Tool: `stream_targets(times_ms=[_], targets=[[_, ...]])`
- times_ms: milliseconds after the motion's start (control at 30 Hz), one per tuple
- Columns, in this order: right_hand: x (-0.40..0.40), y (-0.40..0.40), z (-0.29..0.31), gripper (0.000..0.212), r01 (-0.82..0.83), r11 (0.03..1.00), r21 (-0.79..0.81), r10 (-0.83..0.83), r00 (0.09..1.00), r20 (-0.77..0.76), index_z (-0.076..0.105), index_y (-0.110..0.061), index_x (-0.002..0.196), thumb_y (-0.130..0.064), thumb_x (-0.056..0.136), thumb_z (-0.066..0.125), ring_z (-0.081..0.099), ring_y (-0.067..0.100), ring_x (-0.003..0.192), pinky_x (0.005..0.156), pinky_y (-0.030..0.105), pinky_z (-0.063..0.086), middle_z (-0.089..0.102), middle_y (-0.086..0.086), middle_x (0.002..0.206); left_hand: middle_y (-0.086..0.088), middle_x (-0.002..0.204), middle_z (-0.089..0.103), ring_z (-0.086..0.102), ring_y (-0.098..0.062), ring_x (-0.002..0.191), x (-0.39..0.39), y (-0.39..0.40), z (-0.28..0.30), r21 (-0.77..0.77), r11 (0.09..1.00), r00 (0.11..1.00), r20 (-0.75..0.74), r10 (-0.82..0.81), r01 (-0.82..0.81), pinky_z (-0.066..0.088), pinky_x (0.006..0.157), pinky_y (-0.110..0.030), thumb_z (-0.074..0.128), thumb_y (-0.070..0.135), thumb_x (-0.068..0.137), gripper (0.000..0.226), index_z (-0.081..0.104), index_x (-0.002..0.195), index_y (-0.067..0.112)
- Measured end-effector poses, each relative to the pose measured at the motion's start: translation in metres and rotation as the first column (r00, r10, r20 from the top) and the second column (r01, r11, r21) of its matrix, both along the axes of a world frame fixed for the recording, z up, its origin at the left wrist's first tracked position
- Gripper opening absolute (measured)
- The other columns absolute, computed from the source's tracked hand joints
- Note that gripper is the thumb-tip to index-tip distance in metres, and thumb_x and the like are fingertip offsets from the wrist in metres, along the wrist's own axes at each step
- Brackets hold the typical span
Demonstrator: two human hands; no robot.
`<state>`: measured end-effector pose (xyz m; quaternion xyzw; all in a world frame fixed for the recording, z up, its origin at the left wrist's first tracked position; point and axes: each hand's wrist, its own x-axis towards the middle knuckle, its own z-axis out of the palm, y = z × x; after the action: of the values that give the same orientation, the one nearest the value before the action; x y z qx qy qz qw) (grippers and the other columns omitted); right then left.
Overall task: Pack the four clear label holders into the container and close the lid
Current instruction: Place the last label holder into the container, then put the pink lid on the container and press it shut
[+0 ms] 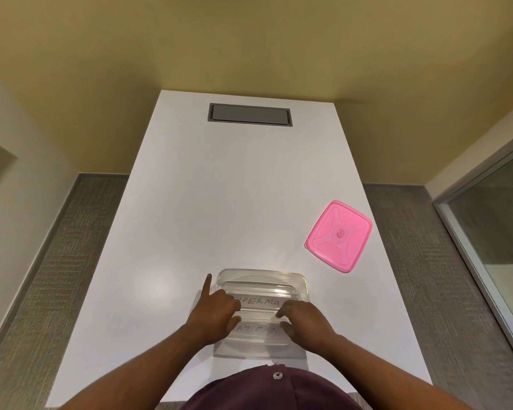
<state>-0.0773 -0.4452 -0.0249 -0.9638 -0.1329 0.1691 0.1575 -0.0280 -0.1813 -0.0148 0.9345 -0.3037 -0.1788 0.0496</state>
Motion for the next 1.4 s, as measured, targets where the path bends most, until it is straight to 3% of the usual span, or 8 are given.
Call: stream_targets(times_ms=[267, 500, 633, 733, 933, 1033, 1167, 1400], targets=[[0.02, -0.01, 0.026, 0.015, 0.204, 0.943, 0.262, -0.231, 0.97, 0.078, 0.075, -0.031, 0.099, -0.036, 0.095, 0.062, 0.062, 0.0, 0.083, 0.077, 0.019, 0.049, 0.074, -0.016, 0.096, 0.016, 0.075, 0.068, 0.063, -0.004, 0.078, 0.022, -0.038, 0.023, -0.28, 0.95, 0.966, 0.174, 0.193, -0.139, 0.016, 0.122, -0.048, 0.045, 0.04, 0.095, 0.025, 0.067, 0.085, 0.032], [0.049, -0.051, 0.038, 0.014, 0.374, 0.859, 0.349, -0.428, 0.899, 0.09, 0.078, -0.025, 0.101, -0.03, 0.093, 0.068, 0.068, 0.003, 0.081, 0.077, 0.023, 0.055, 0.077, -0.014, 0.094, 0.013, 0.07, 0.073, 0.067, -0.005, 0.065, 0.068, -0.095, 0.044, -0.498, 0.816, 0.935, 0.027, 0.354, -0.295, 0.052, 0.079, -0.037, 0.061, 0.035, 0.089, 0.016, 0.075, 0.084, 0.027], [0.068, -0.085, 0.037, 0.016, 0.474, 0.796, 0.376, -0.527, 0.849, 0.047, 0.078, -0.021, 0.105, -0.026, 0.092, 0.072, 0.065, -0.005, 0.075, 0.076, 0.012, 0.052, 0.079, -0.01, 0.096, 0.01, 0.074, 0.073, 0.068, -0.012, 0.075, 0.09, -0.133, 0.046, -0.454, 0.775, 0.894, -0.135, 0.428, -0.44, 0.052, 0.083, -0.037, 0.059, 0.031, 0.088, 0.016, 0.073, 0.085, 0.025], [0.082, -0.114, 0.033, 0.018, 0.554, 0.749, 0.362, -0.593, 0.805, -0.006, 0.077, -0.019, 0.107, -0.028, 0.092, 0.072, 0.07, 0.004, 0.081, 0.082, 0.028, 0.058, 0.078, -0.008, 0.097, 0.007, 0.077, 0.074, 0.069, -0.016, 0.078, 0.104, -0.161, 0.04, -0.429, 0.73, 0.847, -0.282, 0.451, -0.532, 0.054, 0.082, -0.038, 0.06, 0.029, 0.087, 0.014, 0.073, 0.085, 0.022], [0.112, -0.175, 0.024, 0.034, 0.619, 0.721, 0.312, -0.612, 0.78, -0.133, 0.07, -0.014, 0.123, -0.029, 0.093, 0.073, 0.07, 0.011, 0.094, 0.092, 0.036, 0.058, 0.075, 0.0, 0.115, 0.0, 0.095, 0.075, 0.067, -0.014, 0.085, 0.126, -0.21, 0.014, -0.433, 0.644, 0.77, -0.455, 0.448, -0.631, 0.055, 0.087, -0.037, 0.066, 0.022, 0.091, 0.014, 0.073, 0.097, 0.012], [0.135, -0.204, 0.023, 0.041, 0.635, 0.72, 0.281, -0.608, 0.772, -0.185, 0.065, -0.013, 0.13, -0.03, 0.094, 0.073, 0.069, 0.017, 0.104, 0.095, 0.039, 0.055, 0.069, 0.004, 0.128, -0.006, 0.113, 0.071, 0.065, -0.02, 0.104, 0.138, -0.23, 0.002, -0.335, 0.602, 0.667, -0.558, 0.493, -0.725, 0.048, 0.094, -0.029, 0.065, 0.029, 0.093, 0.029, 0.068, 0.114, 0.009], [0.17, -0.241, 0.022, 0.051, 0.659, 0.727, 0.193, -0.624, 0.751, -0.216, 0.058, -0.012, 0.139, -0.035, 0.095, 0.07, 0.057, 0.025, 0.128, 0.108, 0.04, 0.045, 0.055, 0.009, 0.144, -0.018, 0.131, 0.062, 0.057, -0.033, 0.123, 0.153, -0.252, -0.014, -0.17, 0.548, 0.505, -0.667, 0.548, -0.819, 0.042, 0.105, -0.039, 0.061, 0.038, 0.096, 0.052, 0.057, 0.131, 0.0], [0.216, -0.284, 0.012, 0.051, 0.721, 0.687, 0.091, -0.692, 0.688, -0.22, 0.054, -0.01, 0.142, -0.027, 0.096, 0.068, 0.053, 0.028, 0.13, 0.105, 0.034, 0.041, 0.05, 0.012, 0.147, -0.015, 0.089, 0.054, 0.052, -0.027, 0.087, 0.165, -0.275, -0.026, -0.108, 0.402, 0.324, -0.79, 0.521, -0.909, 0.045, 0.084, -0.038, 0.058, 0.032, 0.097, 0.03, 0.061, 0.092, 0.002]])
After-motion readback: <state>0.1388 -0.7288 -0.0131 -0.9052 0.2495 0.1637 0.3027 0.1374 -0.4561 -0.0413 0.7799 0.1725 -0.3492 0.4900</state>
